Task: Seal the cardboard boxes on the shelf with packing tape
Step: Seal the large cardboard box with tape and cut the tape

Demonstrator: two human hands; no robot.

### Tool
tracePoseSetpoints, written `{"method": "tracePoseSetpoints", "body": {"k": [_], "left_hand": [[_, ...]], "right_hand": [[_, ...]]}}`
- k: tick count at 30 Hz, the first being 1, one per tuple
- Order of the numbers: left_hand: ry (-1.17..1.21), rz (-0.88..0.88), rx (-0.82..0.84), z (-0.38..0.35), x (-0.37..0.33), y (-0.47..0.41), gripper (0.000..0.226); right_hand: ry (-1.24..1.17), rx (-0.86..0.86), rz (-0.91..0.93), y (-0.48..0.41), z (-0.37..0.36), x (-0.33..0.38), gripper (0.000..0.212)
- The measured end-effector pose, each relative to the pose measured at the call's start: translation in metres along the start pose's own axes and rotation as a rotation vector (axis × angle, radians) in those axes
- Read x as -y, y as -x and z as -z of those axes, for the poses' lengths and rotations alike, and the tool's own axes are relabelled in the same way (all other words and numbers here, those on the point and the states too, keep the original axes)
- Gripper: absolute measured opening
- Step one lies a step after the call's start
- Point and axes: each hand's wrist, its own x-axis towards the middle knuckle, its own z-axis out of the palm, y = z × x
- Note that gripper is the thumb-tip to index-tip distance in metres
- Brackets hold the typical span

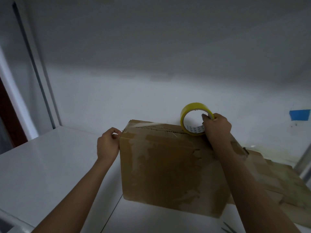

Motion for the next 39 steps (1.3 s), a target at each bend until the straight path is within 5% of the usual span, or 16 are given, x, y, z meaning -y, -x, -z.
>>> {"method": "tracePoseSetpoints", "body": {"k": [12, 17, 20, 22, 25, 27, 39], "left_hand": [[-0.685, -0.027, 0.447, 0.032, -0.022, -0.049, 0.024], [-0.172, -0.08, 0.092, 0.046, -0.052, -0.055, 0.027], [-0.089, -0.299, 0.275, 0.04, -0.085, -0.034, 0.028], [-0.202, -0.428, 0.503, 0.032, -0.104, -0.017, 0.047], [-0.416, -0.444, 0.829, 0.019, -0.118, -0.002, 0.106], [-0.581, -0.444, 0.891, 0.012, -0.12, 0.003, 0.131], [-0.603, -0.539, 0.743, -0.007, -0.106, -0.003, 0.136]], "right_hand": [[0.004, 0.019, -0.018, 0.005, 0.004, 0.003, 0.033], [0.011, 0.027, -0.03, 0.006, 0.006, 0.005, 0.033], [0.021, 0.033, -0.041, 0.007, 0.005, 0.006, 0.033], [0.019, 0.031, -0.039, 0.006, 0.006, 0.006, 0.033], [0.023, 0.034, -0.042, 0.007, 0.007, 0.007, 0.032], [0.037, 0.04, -0.042, 0.008, 0.008, 0.008, 0.032], [-0.037, 0.074, -0.045, 0.005, 0.008, 0.003, 0.033]]}}
